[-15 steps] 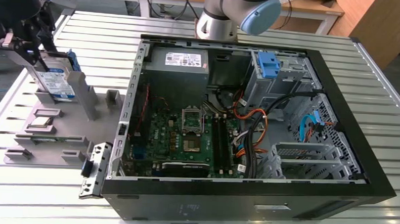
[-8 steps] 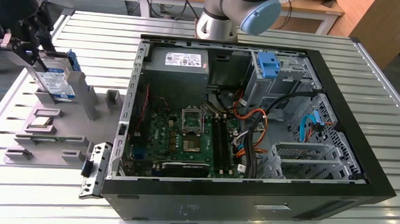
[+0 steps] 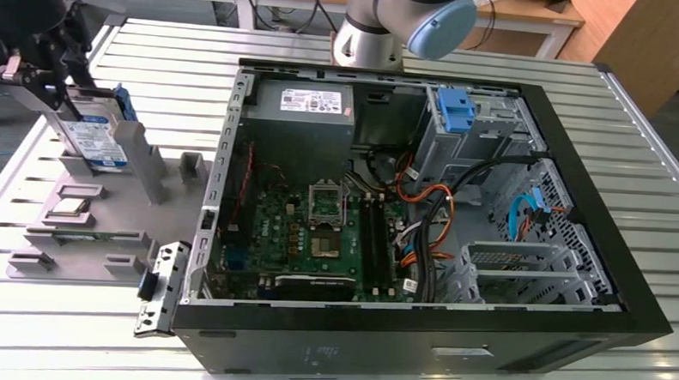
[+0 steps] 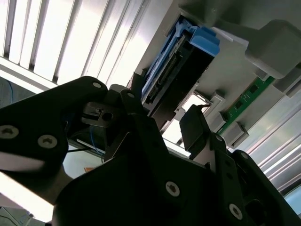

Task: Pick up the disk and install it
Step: 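Pick up the disk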

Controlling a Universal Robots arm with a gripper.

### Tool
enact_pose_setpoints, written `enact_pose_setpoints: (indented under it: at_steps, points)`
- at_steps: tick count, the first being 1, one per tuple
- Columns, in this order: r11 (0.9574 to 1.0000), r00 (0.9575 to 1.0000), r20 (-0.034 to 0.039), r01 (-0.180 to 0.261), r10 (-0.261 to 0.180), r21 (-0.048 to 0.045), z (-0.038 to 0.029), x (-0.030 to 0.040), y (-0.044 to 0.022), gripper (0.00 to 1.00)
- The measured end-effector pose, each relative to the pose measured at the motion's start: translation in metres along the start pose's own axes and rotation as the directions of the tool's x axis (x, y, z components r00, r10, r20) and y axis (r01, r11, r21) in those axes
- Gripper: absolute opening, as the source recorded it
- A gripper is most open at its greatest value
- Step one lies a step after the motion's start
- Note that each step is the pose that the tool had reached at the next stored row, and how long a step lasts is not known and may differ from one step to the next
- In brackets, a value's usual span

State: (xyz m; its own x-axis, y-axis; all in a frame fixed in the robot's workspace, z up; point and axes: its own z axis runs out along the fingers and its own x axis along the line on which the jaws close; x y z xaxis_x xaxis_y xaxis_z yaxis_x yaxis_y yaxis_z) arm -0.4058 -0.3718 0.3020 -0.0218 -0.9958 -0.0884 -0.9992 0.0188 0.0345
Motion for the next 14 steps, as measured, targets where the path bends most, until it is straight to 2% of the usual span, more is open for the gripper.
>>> enact_pose_setpoints:
  at_steps: [6, 10, 14]
  points:
    - [1.0000, 1.0000, 0.0001, 0.000, 0.000, 0.0000, 0.0003, -0.0011, -0.0011, 0.59]
    - [1.0000, 1.0000, 0.0003, 0.000, 0.000, 0.0000, 0.0004, -0.0012, -0.0048, 0.59]
    - [1.0000, 1.0000, 0.0004, 0.000, 0.000, 0.0001, 0.0006, -0.0014, -0.0057, 0.59]
